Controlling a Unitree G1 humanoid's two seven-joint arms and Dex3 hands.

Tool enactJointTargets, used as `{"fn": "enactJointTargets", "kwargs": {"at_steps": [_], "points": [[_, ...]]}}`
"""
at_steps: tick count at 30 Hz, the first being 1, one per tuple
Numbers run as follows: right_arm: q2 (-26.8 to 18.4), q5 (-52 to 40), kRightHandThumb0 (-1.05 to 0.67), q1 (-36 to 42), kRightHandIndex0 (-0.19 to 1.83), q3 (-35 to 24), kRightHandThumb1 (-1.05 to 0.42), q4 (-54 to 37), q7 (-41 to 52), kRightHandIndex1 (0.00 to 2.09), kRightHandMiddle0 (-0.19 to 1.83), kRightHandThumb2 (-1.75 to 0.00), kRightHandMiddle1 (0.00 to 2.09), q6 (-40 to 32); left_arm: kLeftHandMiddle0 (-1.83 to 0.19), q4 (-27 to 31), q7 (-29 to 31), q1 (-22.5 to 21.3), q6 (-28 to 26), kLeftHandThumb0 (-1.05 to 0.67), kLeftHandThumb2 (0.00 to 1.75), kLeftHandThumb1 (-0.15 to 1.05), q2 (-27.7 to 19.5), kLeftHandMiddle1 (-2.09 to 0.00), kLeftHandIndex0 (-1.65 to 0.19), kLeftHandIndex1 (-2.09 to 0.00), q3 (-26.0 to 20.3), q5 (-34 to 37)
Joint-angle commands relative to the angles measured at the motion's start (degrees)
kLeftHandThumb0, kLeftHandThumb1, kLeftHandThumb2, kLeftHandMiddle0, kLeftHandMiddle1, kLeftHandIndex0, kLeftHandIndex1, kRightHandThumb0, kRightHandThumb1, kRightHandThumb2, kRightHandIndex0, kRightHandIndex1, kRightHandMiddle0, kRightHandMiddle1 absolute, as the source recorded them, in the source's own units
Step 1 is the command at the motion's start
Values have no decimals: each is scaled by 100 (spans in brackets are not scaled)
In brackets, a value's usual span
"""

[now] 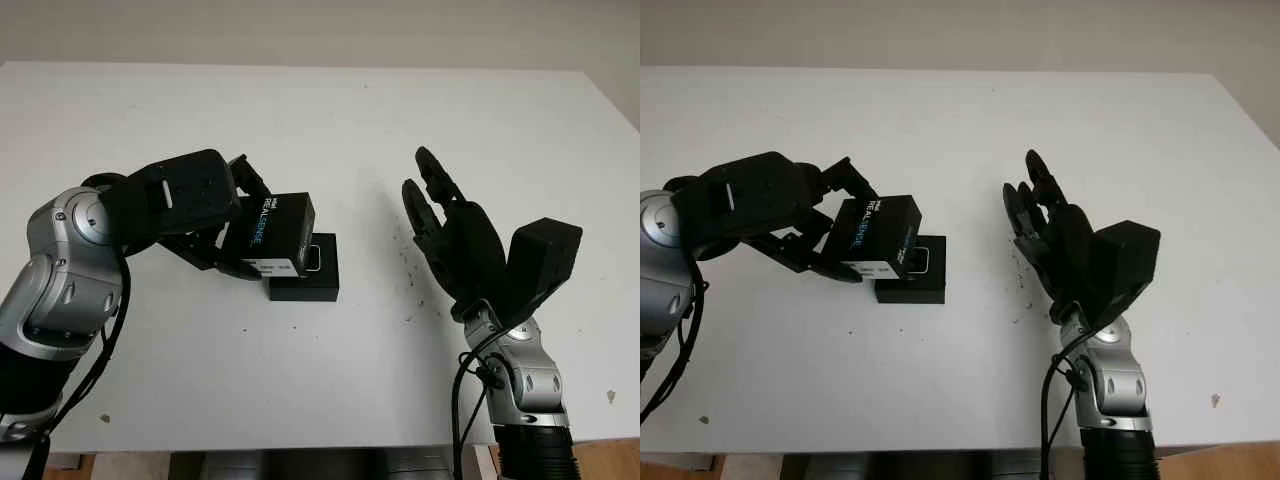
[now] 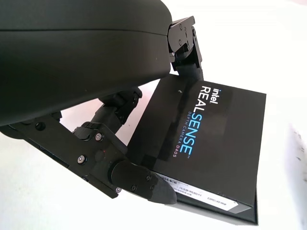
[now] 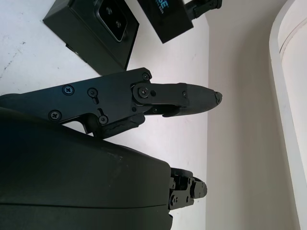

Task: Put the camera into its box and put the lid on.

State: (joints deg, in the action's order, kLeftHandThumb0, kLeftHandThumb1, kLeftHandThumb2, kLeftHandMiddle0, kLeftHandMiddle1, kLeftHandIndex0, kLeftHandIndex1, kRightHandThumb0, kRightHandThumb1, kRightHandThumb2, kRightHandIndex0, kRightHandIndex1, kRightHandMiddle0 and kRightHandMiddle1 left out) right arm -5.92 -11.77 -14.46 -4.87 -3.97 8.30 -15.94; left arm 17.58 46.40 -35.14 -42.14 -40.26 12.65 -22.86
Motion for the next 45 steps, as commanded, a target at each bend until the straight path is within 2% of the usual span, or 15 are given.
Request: {"fn": "enactJointTargets", "kwargs": {"at_steps": [1,5,10,12,15,18,19,22,27,35,38,42,45], "points": [[5,22,-59,-54,-1,17,-105,23,20,5,2,-38,7,106,-64,-37,-105,-101,81,-29,39,105,-41,-209,-34,-209,125,-107],[32,9,-59,-51,-1,19,-105,19,5,5,2,-38,6,72,-48,-110,-231,-82,135,-29,41,105,3,-209,-18,-207,193,-172],[85,-31,-58,-41,-2,16,-105,17,17,5,1,-38,6,80,-74,-150,-316,-79,114,-27,43,105,66,-209,-44,-209,301,-219],[105,-15,-58,-31,-2,23,-105,25,9,5,1,-38,6,122,-78,-167,-364,-51,127,-27,43,105,115,-209,-44,-209,301,-193],[144,16,-58,-20,-1,32,-105,27,-23,5,2,-38,6,156,-67,-171,-348,-45,31,-27,44,105,165,-209,-40,-209,332,-161],[196,6,-58,-18,-1,28,-105,43,-46,6,3,-37,6,174,-45,-160,-257,-94,-81,-27,43,105,164,-209,-32,-209,411,-160],[209,6,-59,-19,0,29,-105,51,-48,6,3,-37,6,186,-36,-151,-222,-121,-145,-27,42,105,158,-208,-24,-208,443,-166],[240,-1,-59,-22,0,32,-105,75,-47,6,3,-37,6,204,-29,-84,-113,-196,-300,-27,40,105,152,-206,-16,-204,558,-176],[289,28,-58,-17,1,35,-105,91,-90,6,4,-37,7,228,-35,-42,-5,-254,-506,-28,42,105,195,-209,-22,-209,652,-113],[318,50,-58,29,1,44,-105,99,-110,6,4,-36,7,262,-49,-36,282,-525,-1362,-29,42,105,202,-209,-31,-209,1001,-78],[359,15,-58,40,0,28,-105,151,-78,6,4,-36,6,340,-53,-61,257,-515,-1374,-29,41,105,237,-209,-34,-209,1010,36],[390,18,-57,40,1,34,-105,204,-71,6,4,-36,6,406,-47,-102,130,-482,-1275,-30,41,105,296,-209,-26,-209,1042,121],[398,15,-58,44,1,31,-105,224,-77,6,4,-36,6,415,-53,-111,58,-517,-1253,-30,43,105,348,-209,-33,-209,1143,126]]}}
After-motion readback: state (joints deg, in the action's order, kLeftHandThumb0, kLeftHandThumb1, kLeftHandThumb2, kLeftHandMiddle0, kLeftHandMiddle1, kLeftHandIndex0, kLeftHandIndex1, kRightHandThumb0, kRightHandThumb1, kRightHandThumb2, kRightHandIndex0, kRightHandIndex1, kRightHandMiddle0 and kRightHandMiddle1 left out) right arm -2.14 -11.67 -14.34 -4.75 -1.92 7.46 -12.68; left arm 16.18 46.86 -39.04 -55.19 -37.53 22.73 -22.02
